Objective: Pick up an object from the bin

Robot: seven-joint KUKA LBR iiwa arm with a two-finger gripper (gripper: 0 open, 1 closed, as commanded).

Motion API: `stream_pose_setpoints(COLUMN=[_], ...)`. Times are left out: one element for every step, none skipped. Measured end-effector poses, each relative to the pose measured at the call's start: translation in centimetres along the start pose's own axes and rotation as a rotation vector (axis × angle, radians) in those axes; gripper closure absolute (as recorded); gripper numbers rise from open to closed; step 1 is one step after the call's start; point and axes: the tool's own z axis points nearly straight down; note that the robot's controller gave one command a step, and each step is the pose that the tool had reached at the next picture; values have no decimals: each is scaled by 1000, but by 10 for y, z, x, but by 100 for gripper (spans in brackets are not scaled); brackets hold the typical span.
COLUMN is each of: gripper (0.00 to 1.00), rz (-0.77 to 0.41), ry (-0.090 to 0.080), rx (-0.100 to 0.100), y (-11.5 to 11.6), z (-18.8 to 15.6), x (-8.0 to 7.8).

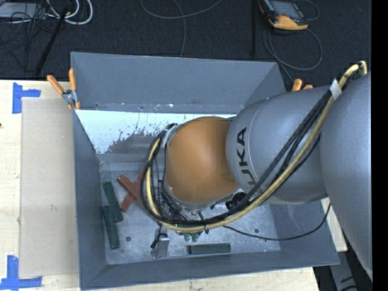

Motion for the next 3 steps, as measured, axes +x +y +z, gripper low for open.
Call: stream_pose_setpoints(gripper=[0, 0, 100], rz=[161, 59, 64], ry=[-12, -11, -15], rx=[-3, -2, -5], y=[-12, 4, 4], z=[-23, 90, 85], x=[-65, -95, -97])
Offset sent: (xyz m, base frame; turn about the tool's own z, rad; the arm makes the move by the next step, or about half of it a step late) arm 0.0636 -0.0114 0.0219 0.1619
